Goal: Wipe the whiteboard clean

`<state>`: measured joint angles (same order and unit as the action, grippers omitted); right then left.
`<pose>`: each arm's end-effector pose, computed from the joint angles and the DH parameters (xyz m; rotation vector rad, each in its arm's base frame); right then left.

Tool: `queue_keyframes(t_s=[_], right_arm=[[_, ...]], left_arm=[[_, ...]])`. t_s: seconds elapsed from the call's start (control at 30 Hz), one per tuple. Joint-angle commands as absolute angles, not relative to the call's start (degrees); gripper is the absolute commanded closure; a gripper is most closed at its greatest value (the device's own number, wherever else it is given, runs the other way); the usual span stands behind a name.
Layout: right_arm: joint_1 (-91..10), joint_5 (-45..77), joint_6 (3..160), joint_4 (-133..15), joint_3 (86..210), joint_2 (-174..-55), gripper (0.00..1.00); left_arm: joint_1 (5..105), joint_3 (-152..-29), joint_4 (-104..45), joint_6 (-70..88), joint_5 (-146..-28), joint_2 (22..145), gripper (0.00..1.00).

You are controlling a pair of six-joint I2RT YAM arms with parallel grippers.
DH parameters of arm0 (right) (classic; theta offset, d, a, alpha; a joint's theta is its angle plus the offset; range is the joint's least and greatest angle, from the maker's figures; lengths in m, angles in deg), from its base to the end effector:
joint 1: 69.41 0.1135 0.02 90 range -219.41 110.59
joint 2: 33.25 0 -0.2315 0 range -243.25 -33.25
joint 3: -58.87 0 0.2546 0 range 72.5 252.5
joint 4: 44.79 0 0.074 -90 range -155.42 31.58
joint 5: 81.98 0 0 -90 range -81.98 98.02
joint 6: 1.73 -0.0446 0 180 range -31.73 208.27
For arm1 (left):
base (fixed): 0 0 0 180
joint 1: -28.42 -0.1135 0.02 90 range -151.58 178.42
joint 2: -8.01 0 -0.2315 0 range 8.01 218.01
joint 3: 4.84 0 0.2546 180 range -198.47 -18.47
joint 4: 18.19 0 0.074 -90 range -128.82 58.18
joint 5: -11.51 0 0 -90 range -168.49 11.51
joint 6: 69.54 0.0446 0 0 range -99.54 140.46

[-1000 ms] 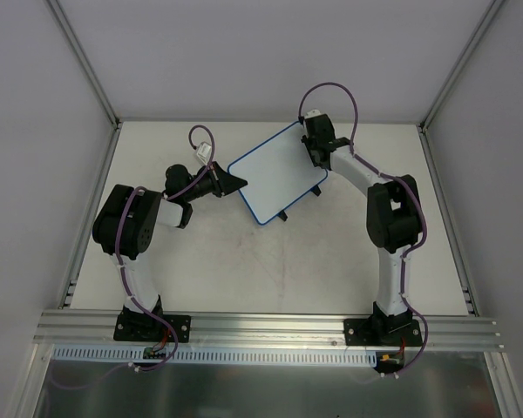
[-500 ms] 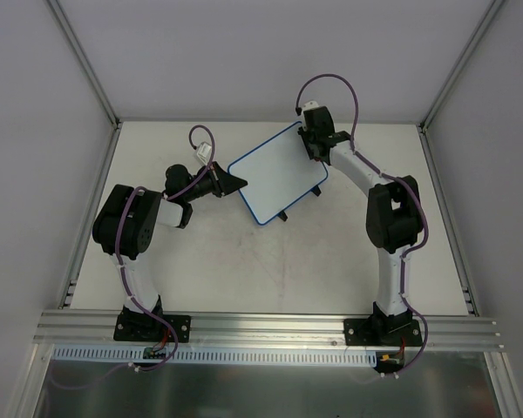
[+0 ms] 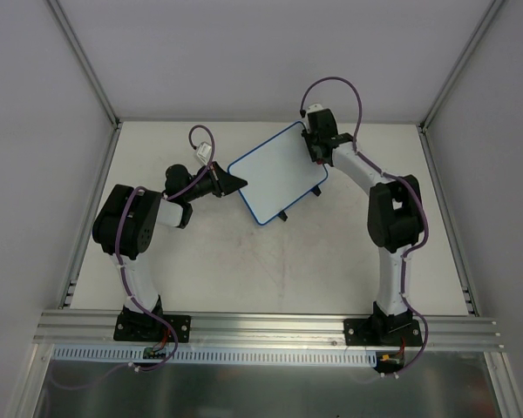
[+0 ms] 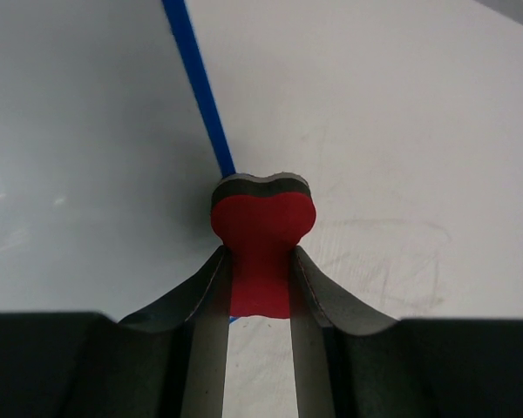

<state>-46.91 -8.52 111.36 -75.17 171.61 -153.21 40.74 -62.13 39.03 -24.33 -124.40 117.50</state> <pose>0.4490 0.1722 0.2108 -0.7102 2.0978 -0.3267 0.3428 -0.1077 0.1398 0.2505 1.6601 -1.3621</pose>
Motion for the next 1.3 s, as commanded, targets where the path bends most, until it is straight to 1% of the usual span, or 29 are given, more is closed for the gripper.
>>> queue_keyframes(t_s=[0.0,0.13,0.37,0.6,0.7,0.8,1.27], right_arm=[[-49.2,-6.5,109.3,-75.7,168.7,-151.6,1.0],[-49.3,-8.9,109.5,-75.7,166.5,-150.4,1.0],[-49.3,-7.9,108.9,-75.2,165.0,-148.8,1.0],[-48.9,-9.0,108.7,-73.4,163.6,-144.3,1.0],[-48.1,-11.8,108.8,-72.3,162.9,-141.7,1.0],[-47.3,-10.2,108.9,-70.5,161.7,-139.6,1.0],[-46.6,-6.7,109.1,-73.5,170.7,-147.9,1.0]], left_arm=[[41.1,-63.4,47.2,-22.6,-128.4,116.0,1.0],[41.1,-63.4,47.6,-22.9,-128.4,116.1,1.0],[41.1,-62.9,47.8,-23.0,-128.4,115.9,1.0],[41.1,-62.9,48.1,-23.2,-128.4,115.7,1.0],[41.1,-62.8,48.1,-23.2,-128.4,115.7,1.0],[41.1,-62.9,48.1,-23.1,-128.3,115.8,1.0],[41.1,-62.7,47.9,-23.0,-128.3,115.4,1.0]])
